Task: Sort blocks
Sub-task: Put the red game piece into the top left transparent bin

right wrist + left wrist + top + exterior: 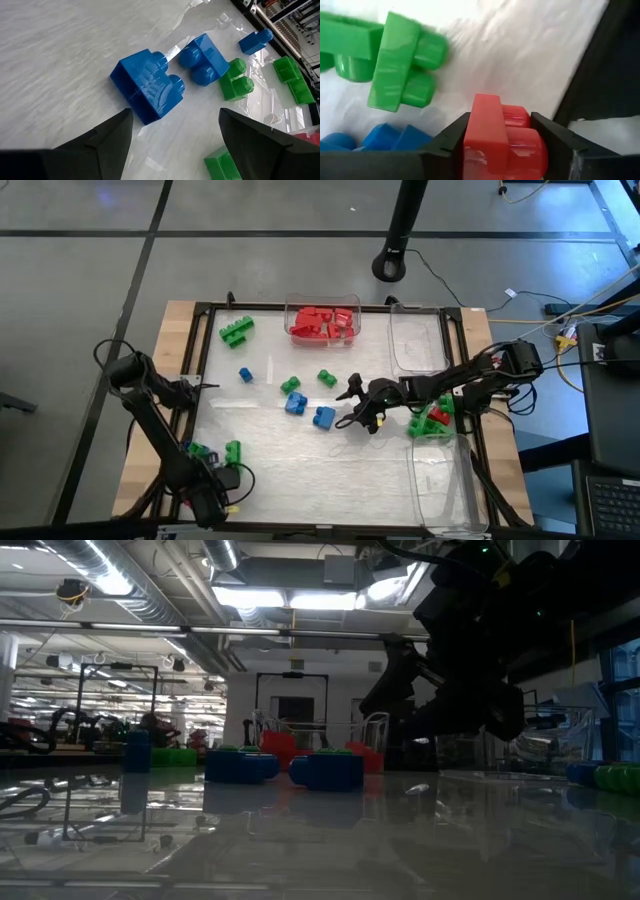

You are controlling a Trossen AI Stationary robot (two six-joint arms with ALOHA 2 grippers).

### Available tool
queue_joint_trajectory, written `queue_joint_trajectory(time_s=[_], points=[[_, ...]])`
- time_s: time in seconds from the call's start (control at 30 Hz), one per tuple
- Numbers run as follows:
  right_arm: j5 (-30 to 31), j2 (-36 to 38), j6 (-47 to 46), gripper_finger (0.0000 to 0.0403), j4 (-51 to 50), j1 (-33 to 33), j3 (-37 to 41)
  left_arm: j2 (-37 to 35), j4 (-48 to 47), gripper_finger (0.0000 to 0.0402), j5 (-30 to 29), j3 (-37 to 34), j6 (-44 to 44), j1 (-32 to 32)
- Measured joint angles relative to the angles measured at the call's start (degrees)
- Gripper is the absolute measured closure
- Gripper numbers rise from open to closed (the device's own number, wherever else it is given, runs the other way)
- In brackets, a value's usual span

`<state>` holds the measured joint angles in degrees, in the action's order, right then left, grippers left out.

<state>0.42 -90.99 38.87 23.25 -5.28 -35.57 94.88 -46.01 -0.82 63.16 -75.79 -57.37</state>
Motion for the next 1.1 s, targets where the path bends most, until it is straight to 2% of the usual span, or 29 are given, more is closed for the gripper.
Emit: queue_joint_trajectory(time_s=[0.13, 0.37, 0.53, 0.73, 1.1], points=[[-0.7, 1.2, -0.9, 0.0110, -2.0, 0.0, 0.0, -3.1, 0.0, 0.0240, -3.0, 1.2, 0.2, 1.8], [-1.5, 5.1, -1.4, 0.0110, -5.7, 0.0, 0.0, -9.2, 0.2, 0.0237, -14.6, 2.4, 7.5, 8.4], [-3.0, 6.6, -1.6, 0.0110, -6.8, 0.0, 0.0, -12.2, 1.7, 0.0238, -20.2, 2.5, 19.2, 16.2], [-3.0, 6.6, -2.4, 0.0110, -6.8, 0.0, 0.0, -12.5, 4.1, 0.0236, -27.2, 2.5, 34.4, 27.7], [-2.5, 4.4, -3.5, 0.0110, -3.2, 0.0, 0.0, -12.5, 17.7, 0.0234, -27.8, 2.5, 59.2, 48.1]])
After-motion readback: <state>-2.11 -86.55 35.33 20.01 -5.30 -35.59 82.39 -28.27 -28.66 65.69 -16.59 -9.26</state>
